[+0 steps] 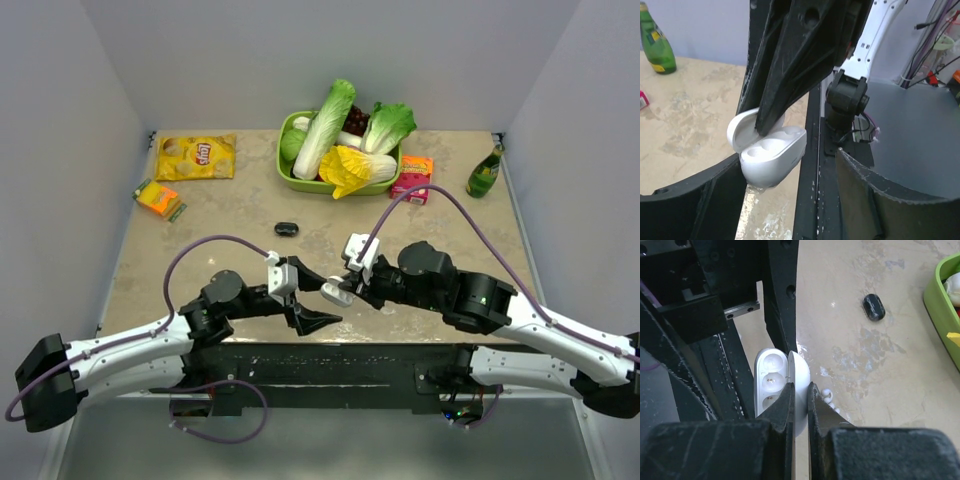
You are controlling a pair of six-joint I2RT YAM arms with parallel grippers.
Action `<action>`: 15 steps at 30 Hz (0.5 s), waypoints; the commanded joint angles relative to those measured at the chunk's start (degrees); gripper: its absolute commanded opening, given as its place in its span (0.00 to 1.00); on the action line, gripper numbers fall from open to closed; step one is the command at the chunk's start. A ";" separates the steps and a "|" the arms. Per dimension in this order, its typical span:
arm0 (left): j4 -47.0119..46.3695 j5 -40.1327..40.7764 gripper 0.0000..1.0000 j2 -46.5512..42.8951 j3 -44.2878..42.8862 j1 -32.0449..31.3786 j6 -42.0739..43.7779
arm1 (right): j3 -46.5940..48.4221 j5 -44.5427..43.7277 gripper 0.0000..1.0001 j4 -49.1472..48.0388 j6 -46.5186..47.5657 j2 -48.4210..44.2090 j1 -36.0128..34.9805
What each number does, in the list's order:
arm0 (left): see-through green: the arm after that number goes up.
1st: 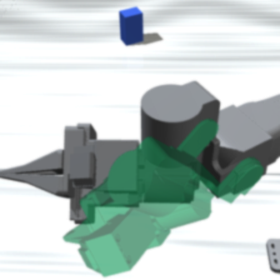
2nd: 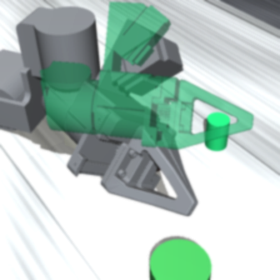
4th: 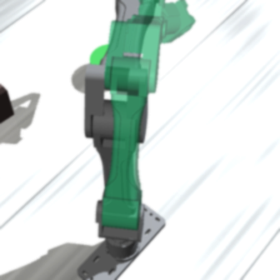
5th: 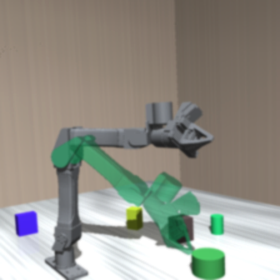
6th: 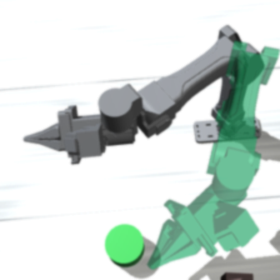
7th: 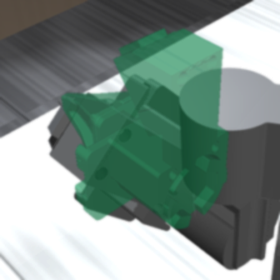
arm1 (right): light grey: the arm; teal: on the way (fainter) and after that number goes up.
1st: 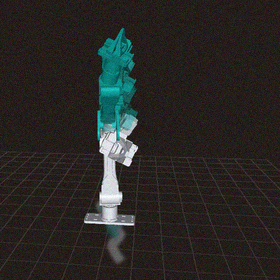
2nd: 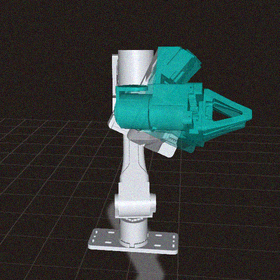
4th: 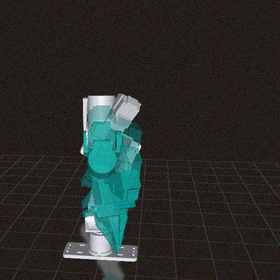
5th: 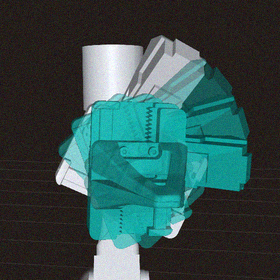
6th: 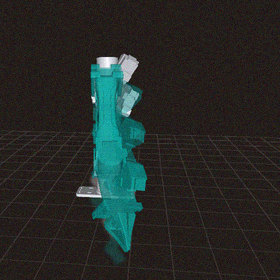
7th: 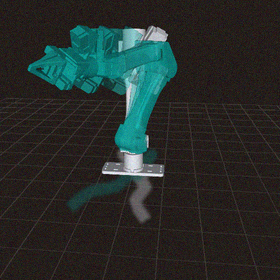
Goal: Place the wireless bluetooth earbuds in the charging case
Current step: Adjust the charging case.
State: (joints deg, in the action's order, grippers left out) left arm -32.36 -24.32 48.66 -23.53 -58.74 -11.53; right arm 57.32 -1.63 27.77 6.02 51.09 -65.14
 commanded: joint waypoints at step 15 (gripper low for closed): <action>-6.05 -7.50 0.64 3.98 0.15 5.47 -4.73 | 2.62 -1.62 0.00 1.41 1.80 0.50 -1.30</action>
State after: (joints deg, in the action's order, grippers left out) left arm -34.06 -30.26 53.04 -23.57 -54.63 -14.46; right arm 57.32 -1.17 29.63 6.57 51.13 -65.67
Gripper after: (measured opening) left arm 0.646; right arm 0.067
